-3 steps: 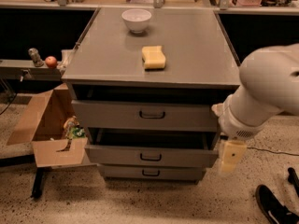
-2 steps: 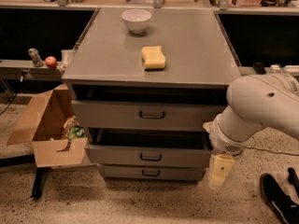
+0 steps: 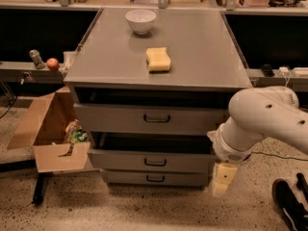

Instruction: Open middle drawer

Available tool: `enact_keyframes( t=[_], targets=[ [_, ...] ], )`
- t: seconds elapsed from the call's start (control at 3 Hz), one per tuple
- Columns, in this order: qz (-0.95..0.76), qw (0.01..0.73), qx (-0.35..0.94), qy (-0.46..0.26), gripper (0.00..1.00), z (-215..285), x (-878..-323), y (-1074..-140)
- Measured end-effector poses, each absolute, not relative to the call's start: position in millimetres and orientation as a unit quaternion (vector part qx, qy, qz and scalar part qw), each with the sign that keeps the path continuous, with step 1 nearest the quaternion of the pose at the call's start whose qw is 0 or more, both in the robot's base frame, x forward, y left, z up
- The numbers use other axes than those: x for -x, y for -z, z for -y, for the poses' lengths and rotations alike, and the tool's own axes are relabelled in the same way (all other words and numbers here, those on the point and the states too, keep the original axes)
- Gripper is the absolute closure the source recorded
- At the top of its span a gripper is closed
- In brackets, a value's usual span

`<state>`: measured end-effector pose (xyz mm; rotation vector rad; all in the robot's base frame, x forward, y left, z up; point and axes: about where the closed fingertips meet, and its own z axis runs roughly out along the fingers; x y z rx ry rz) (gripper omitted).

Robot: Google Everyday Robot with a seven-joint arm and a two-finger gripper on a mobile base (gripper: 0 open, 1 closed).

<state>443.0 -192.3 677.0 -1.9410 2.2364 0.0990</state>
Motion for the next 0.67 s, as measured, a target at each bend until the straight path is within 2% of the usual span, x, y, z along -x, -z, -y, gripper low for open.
enact_keyframes(
  t=[0.67],
  targets=[
    [-0.730,0.104,0.673,-0.066,0.00,198,-459,-564]
  ],
)
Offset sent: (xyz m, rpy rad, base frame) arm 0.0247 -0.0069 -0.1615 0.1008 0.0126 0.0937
